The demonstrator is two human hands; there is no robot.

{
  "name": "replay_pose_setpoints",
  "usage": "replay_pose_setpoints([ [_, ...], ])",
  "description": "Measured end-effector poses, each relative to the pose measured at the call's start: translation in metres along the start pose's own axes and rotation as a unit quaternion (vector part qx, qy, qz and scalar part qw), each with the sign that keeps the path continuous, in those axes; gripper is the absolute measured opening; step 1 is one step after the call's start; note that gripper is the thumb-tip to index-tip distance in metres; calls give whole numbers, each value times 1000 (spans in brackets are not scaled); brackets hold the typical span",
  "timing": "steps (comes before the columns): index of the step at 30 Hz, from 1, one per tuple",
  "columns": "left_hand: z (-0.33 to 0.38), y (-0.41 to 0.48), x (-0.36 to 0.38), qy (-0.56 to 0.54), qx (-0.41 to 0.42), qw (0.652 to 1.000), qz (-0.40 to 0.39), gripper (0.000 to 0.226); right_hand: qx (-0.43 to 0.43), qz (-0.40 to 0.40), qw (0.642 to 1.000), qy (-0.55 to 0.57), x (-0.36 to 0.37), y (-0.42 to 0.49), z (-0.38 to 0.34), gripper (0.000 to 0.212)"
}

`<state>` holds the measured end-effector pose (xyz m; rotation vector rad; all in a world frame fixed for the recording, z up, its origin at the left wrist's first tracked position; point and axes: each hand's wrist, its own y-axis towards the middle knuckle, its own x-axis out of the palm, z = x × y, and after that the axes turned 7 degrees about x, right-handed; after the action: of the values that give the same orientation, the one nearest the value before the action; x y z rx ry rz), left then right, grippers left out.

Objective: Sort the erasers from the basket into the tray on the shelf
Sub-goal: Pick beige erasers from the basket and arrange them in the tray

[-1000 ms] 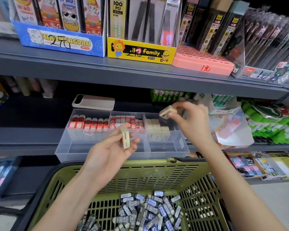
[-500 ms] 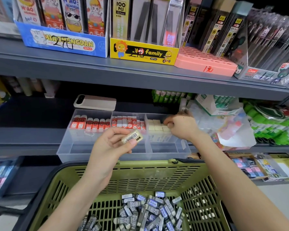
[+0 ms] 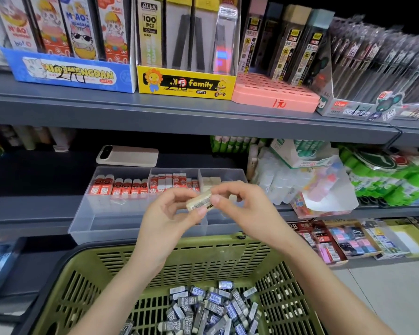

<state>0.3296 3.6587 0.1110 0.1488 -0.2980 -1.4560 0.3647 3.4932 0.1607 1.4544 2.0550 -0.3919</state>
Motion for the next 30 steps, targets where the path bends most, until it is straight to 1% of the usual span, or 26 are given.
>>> replay_pose_setpoints([
  [1, -2, 0, 1, 47, 12, 999, -13, 29, -2, 26, 1000, -14, -4, 1, 3, 17],
  [2, -3, 1, 1, 122, 33, 992, -28, 27, -5, 63, 997, -38, -8, 3, 6, 17],
  [3, -5, 1, 0, 226, 69, 971, -37, 24, -8, 110, 991, -71, -14, 8, 12, 13],
  [4, -6, 2, -1, 328, 111, 937, -46, 23, -10, 163, 979, -120, -19, 15, 18, 10],
  [5, -8, 2, -2, 411, 142, 899, -59, 29, -6, 210, 960, -185, -24, 23, 24, 13],
  [6, -11, 3, -3, 469, 161, 865, -76, 39, 6, 238, 938, -252, -27, 32, 30, 16],
  [7, -14, 3, -4, 510, 166, 839, -94, 46, 22, 250, 918, -307, -28, 42, 36, 18],
  [9, -18, 4, -7, 569, 149, 798, -131, 56, 33, 246, 894, -374, -26, 57, 46, 16],
  [12, -26, 3, -11, 628, 130, 747, -176, 61, -11, 225, 857, -464, -17, 73, 57, 13],
  [13, -27, 3, -11, 637, 128, 737, -184, 60, -24, 221, 850, -478, -14, 76, 58, 16],
  [14, -29, 4, -11, 643, 128, 732, -188, 60, -29, 210, 847, -488, -12, 80, 60, 19],
  [17, -29, 5, -10, 647, 131, 728, -186, 58, -3, 131, 871, -473, -2, 92, 76, 13],
  [18, -30, 5, -10, 648, 134, 727, -183, 57, 16, 106, 872, -477, 2, 94, 83, 19],
  [19, -29, 5, -10, 647, 135, 728, -182, 57, 29, 89, 866, -491, 3, 95, 87, 25],
  [21, -29, 5, -10, 645, 139, 729, -182, 57, 31, 91, 868, -486, 3, 94, 92, 31],
  [23, -28, 5, -10, 643, 140, 730, -183, 57, 28, 95, 879, -466, 1, 92, 91, 30],
  [27, -28, 5, -11, 640, 142, 732, -184, 58, 0, 112, 881, -460, -2, 77, 82, 29],
  [28, -27, 5, -11, 632, 142, 739, -185, 59, -4, 116, 879, -462, -3, 71, 77, 29],
  [30, -24, 5, -12, 604, 141, 764, -179, 59, -19, 126, 881, -455, -5, 55, 65, 28],
])
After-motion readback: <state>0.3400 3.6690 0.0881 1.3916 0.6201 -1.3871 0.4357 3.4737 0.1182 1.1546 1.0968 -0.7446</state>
